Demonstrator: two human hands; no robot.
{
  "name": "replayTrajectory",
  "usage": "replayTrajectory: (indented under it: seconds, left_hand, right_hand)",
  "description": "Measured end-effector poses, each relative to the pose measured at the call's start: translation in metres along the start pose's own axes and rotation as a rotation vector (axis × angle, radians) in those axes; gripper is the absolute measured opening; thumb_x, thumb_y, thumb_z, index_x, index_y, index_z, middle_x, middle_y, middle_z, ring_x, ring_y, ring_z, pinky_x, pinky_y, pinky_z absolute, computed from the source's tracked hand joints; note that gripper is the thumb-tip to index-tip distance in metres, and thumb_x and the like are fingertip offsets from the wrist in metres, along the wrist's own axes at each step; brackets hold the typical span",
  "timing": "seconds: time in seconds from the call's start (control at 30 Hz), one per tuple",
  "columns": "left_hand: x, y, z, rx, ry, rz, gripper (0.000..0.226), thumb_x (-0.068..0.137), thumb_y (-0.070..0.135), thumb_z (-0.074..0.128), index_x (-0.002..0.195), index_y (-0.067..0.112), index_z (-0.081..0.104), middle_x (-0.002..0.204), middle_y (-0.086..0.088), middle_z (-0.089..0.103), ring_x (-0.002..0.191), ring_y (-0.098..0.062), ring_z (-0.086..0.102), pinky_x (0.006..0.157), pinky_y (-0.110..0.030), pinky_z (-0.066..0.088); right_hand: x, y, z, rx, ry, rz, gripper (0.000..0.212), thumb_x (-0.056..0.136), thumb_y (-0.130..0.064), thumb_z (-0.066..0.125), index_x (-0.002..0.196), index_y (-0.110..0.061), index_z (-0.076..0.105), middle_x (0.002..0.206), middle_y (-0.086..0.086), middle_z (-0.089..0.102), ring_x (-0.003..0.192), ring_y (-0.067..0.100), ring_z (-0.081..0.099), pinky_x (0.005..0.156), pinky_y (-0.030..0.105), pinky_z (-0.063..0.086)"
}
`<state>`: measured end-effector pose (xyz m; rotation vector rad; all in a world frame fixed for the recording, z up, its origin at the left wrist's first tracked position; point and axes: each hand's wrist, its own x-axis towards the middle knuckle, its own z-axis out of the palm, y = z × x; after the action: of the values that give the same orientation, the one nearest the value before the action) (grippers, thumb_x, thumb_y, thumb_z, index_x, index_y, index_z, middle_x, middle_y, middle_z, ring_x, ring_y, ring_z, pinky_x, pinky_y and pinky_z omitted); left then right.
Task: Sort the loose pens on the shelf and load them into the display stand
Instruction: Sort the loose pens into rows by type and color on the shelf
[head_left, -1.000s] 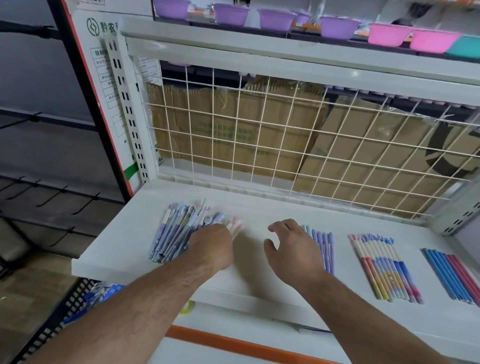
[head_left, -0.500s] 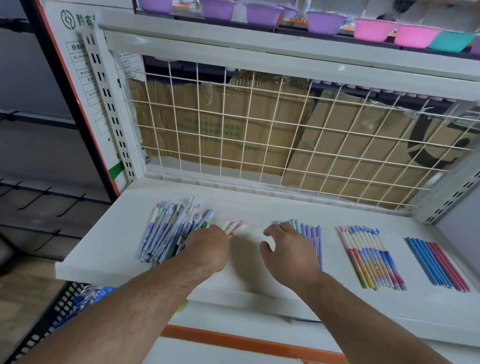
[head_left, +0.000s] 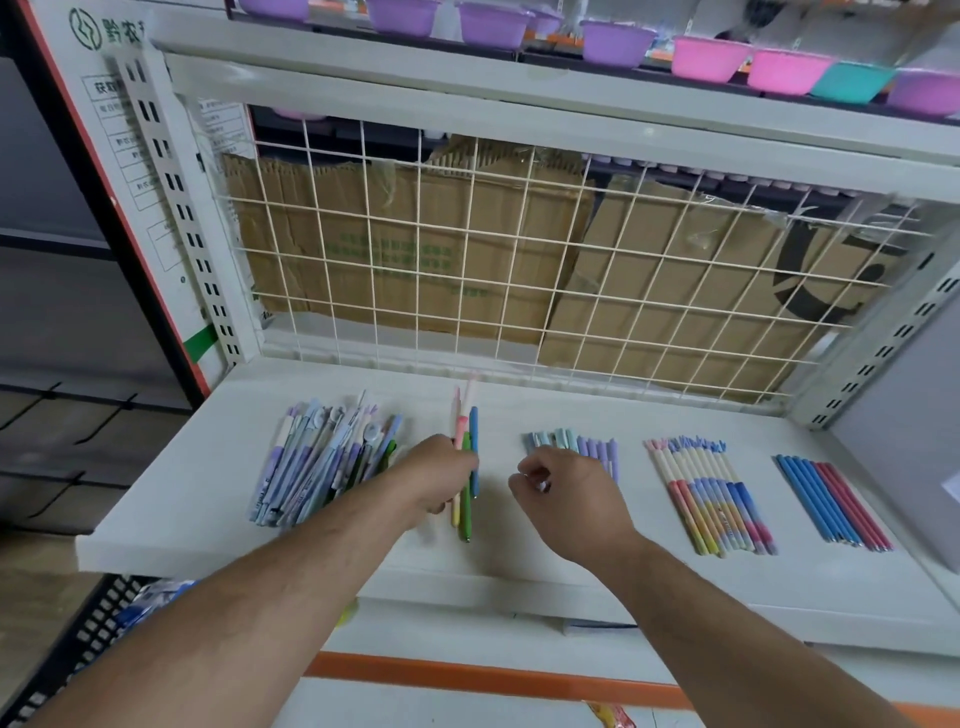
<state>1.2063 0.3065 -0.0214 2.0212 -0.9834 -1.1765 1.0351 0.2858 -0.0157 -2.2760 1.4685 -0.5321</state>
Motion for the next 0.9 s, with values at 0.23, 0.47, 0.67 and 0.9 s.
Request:
replayTrajectory:
  seconds: [0.23, 0.47, 0.67, 0.9]
  left_hand:
    - [-0.018, 0.023, 0.032, -0.393, -0.152, 0.024, 0.013, 0.095, 0.008, 0.052, 0.084, 0.011, 0.058, 0.055, -0.003, 0.052, 0.043, -0.012, 0.039, 0.048, -0.023, 0.023]
    - [-0.026, 0.048, 0.078, -0.404, -0.211, 0.056, 0.020, 0.098, 0.007, 0.049, 0.081, 0.012, 0.058, 0.049, 0.001, 0.047, 0.041, -0.011, 0.037, 0.045, -0.021, 0.025]
    - [-0.023, 0.075, 0.133, -0.396, -0.172, 0.034, 0.015, 0.098, 0.014, 0.054, 0.084, 0.010, 0.060, 0.050, -0.002, 0.052, 0.040, -0.011, 0.041, 0.044, -0.021, 0.028]
    - [-0.011, 0.104, 0.198, -0.447, -0.200, -0.038, 0.013, 0.095, 0.012, 0.056, 0.083, 0.012, 0.053, 0.060, -0.005, 0.051, 0.043, -0.011, 0.033, 0.042, -0.019, 0.018]
  right_hand:
    - [-0.002, 0.009, -0.017, 0.360, -0.137, 0.094, 0.016, 0.090, -0.040, 0.069, 0.087, -0.026, 0.064, 0.063, -0.010, 0.064, 0.051, 0.003, 0.057, 0.053, 0.017, 0.043]
    - [-0.002, 0.050, -0.043, 0.425, -0.143, 0.223, 0.018, 0.087, -0.029, 0.076, 0.097, -0.017, 0.068, 0.084, 0.002, 0.072, 0.071, 0.015, 0.068, 0.060, 0.023, 0.051]
    - [-0.005, 0.101, -0.075, 0.505, -0.170, 0.349, 0.010, 0.089, -0.016, 0.070, 0.097, -0.012, 0.065, 0.074, 0.005, 0.071, 0.045, 0.004, 0.058, 0.040, 0.020, 0.040]
    - [-0.010, 0.173, -0.114, 0.398, -0.105, 0.420, 0.005, 0.083, -0.009, 0.062, 0.087, -0.008, 0.065, 0.069, 0.013, 0.069, 0.044, 0.020, 0.059, 0.045, 0.027, 0.049]
